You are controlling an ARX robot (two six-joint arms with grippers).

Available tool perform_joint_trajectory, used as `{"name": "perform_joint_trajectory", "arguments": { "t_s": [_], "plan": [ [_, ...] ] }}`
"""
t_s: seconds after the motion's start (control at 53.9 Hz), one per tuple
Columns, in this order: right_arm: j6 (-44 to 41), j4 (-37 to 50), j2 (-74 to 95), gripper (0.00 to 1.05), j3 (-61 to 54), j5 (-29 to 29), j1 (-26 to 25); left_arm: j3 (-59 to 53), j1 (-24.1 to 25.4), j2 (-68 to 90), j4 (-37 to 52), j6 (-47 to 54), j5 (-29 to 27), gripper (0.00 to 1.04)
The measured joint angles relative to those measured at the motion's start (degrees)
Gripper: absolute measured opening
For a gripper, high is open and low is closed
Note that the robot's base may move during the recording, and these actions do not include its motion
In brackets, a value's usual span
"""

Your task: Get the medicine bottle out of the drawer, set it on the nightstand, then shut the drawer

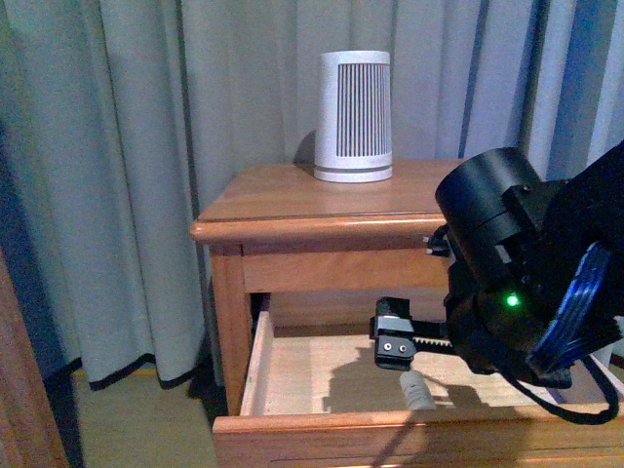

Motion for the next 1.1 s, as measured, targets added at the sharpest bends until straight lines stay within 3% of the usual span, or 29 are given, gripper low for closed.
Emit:
{"name": "perform_joint_trajectory", "arguments": {
  "t_s": [0.557,0.984,1.096],
  "plan": [
    [1.25,0.11,12.44,0.97,8.26,2.62,0.92,0.00,0.00,0.00,0.00,0.00,0.00,0.98],
    [-0.24,1.60,13.88,0.37,8.90,3.58,1.18,0.00,0.00,0.00,0.00,0.00,0.00,0.98],
    [-0.59,1.68,13.75,0.31,8.92,3.76,1.18,0.00,0.00,0.00,0.00,0.00,0.00,0.98]
  ]
}}
